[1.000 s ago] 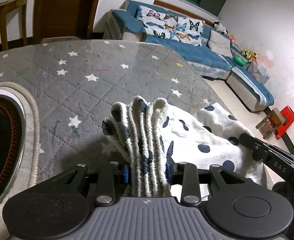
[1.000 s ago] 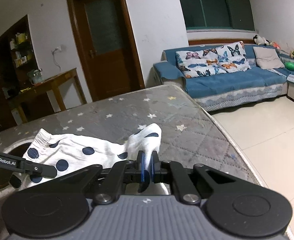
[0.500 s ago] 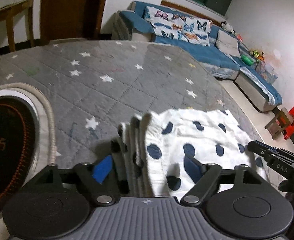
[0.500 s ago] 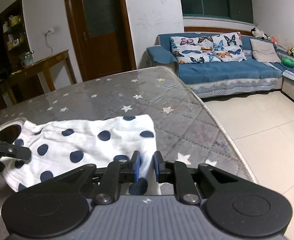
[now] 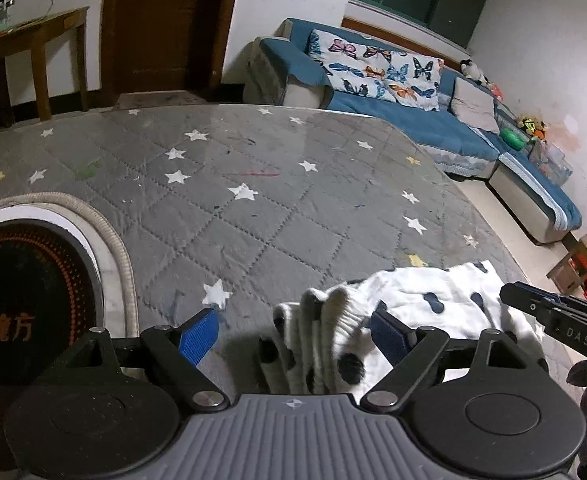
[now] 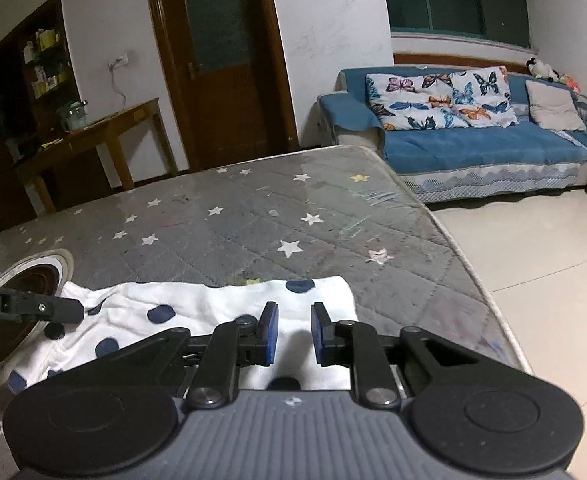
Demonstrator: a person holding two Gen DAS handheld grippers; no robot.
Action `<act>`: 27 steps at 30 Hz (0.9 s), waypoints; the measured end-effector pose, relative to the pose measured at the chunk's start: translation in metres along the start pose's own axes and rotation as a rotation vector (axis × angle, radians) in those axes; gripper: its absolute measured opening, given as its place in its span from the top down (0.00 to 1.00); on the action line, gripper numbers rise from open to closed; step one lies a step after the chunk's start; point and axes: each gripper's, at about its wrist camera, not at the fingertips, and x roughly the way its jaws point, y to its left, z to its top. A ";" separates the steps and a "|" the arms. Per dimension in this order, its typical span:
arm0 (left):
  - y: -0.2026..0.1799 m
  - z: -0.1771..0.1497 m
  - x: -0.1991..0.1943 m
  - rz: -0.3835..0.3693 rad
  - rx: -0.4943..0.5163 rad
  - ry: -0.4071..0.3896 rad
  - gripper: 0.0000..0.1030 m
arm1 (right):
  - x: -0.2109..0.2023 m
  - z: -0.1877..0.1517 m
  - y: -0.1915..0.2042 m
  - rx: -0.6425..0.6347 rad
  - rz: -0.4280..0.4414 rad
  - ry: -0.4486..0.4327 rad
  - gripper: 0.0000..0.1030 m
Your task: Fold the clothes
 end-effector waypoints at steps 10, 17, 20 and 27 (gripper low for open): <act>0.014 0.001 0.020 0.020 -0.030 0.034 0.16 | 0.037 0.005 0.000 -0.001 -0.011 0.059 0.82; 0.012 0.004 0.014 0.014 -0.031 0.025 0.17 | 0.031 0.009 0.002 -0.006 -0.017 0.048 0.75; 0.009 0.005 0.010 0.007 -0.027 0.016 0.17 | 0.021 0.012 0.010 -0.012 0.015 0.033 0.71; 0.005 0.004 0.016 0.017 -0.012 0.029 0.17 | 0.026 0.004 0.039 -0.057 0.081 0.062 0.55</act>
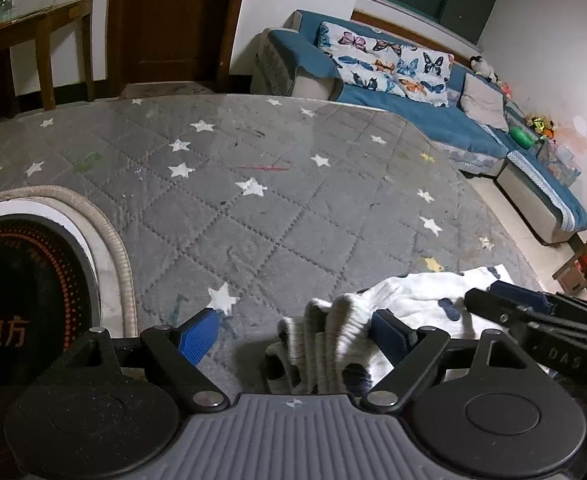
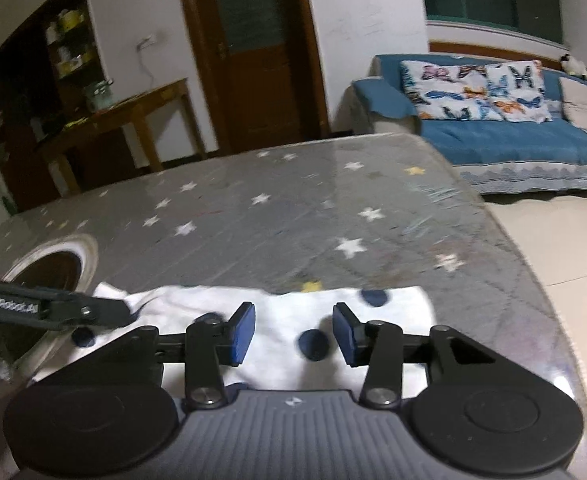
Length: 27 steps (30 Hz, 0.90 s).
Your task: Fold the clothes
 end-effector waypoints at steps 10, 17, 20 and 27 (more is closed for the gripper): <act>0.003 -0.006 -0.006 -0.004 0.003 -0.005 0.12 | -0.006 -0.004 0.004 0.004 -0.007 -0.010 0.37; -0.005 -0.018 -0.024 -0.023 0.039 -0.027 0.09 | -0.042 -0.024 0.005 0.005 -0.014 -0.041 0.30; -0.006 -0.025 -0.029 -0.021 0.060 -0.033 0.09 | -0.055 -0.036 0.006 0.004 -0.028 -0.051 0.29; -0.005 -0.039 -0.033 -0.006 0.074 -0.030 0.09 | -0.084 -0.068 0.011 0.002 -0.076 -0.079 0.29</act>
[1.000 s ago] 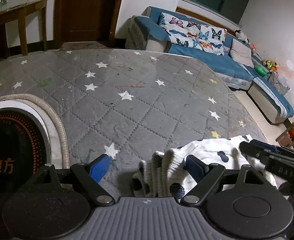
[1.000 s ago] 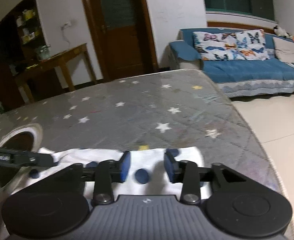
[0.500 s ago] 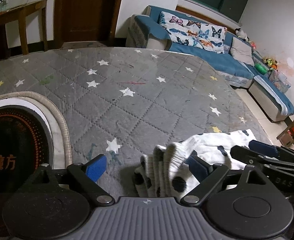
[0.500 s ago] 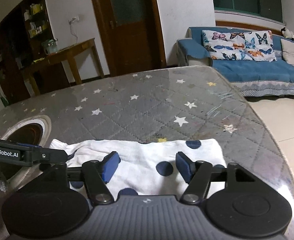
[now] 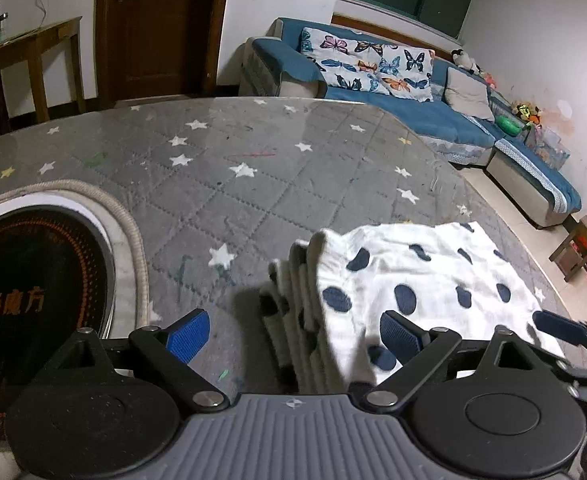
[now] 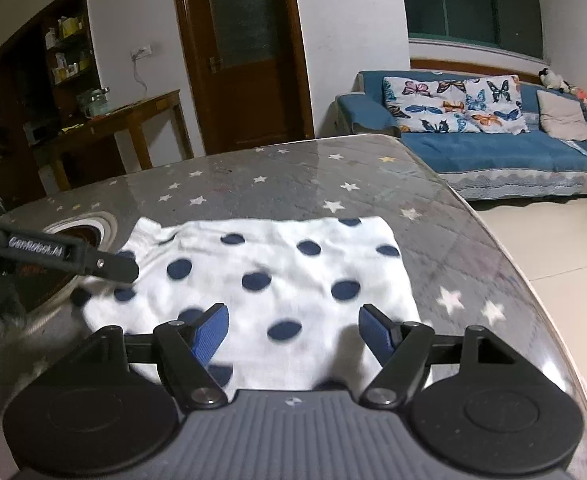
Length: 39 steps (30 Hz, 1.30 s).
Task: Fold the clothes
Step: 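Lower the bundle onto the table and open both grippers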
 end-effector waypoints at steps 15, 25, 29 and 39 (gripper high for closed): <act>0.000 -0.014 -0.009 0.014 0.011 -0.009 0.07 | -0.017 -0.018 0.008 -0.048 -0.114 -0.051 0.15; 0.001 -0.023 -0.019 0.007 0.022 -0.016 0.07 | -0.012 -0.031 0.006 -0.011 -0.122 -0.035 0.07; 0.000 -0.029 -0.026 -0.006 0.033 -0.027 0.03 | -0.020 -0.032 0.005 0.011 -0.128 -0.056 0.00; -0.002 -0.049 -0.043 -0.022 0.056 -0.048 0.00 | -0.027 -0.042 0.012 0.058 -0.149 -0.062 0.00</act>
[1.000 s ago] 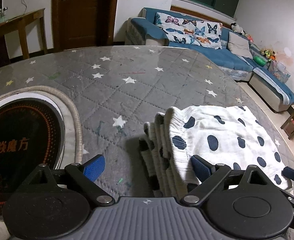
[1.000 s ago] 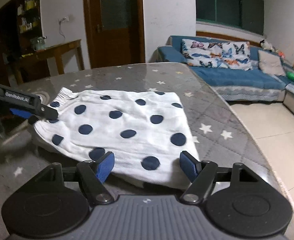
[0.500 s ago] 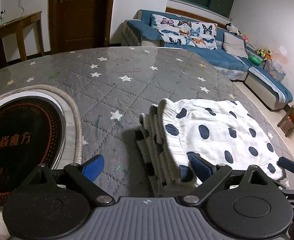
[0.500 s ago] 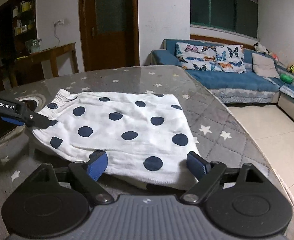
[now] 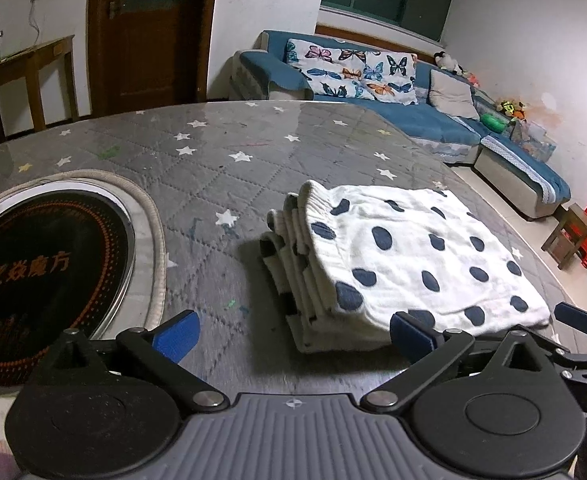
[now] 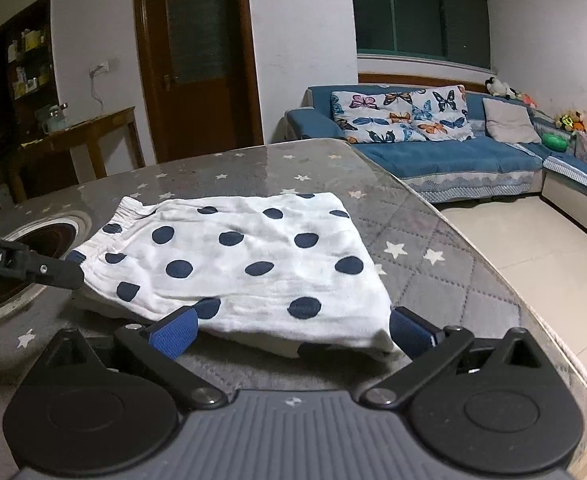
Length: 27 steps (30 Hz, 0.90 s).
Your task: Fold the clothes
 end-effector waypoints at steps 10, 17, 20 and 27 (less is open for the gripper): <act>-0.009 -0.018 -0.021 -0.023 0.045 -0.058 0.00 | -0.015 -0.013 0.005 0.059 -0.021 -0.048 0.00; -0.017 -0.032 -0.039 -0.068 0.092 -0.116 0.00 | -0.024 -0.018 0.019 0.035 -0.057 -0.096 0.00; -0.016 -0.038 -0.046 -0.082 0.098 -0.129 0.00 | -0.027 -0.020 0.024 0.033 -0.059 -0.099 0.00; -0.014 -0.049 -0.054 -0.067 0.128 -0.136 0.00 | -0.035 -0.026 0.031 0.050 -0.076 -0.107 0.00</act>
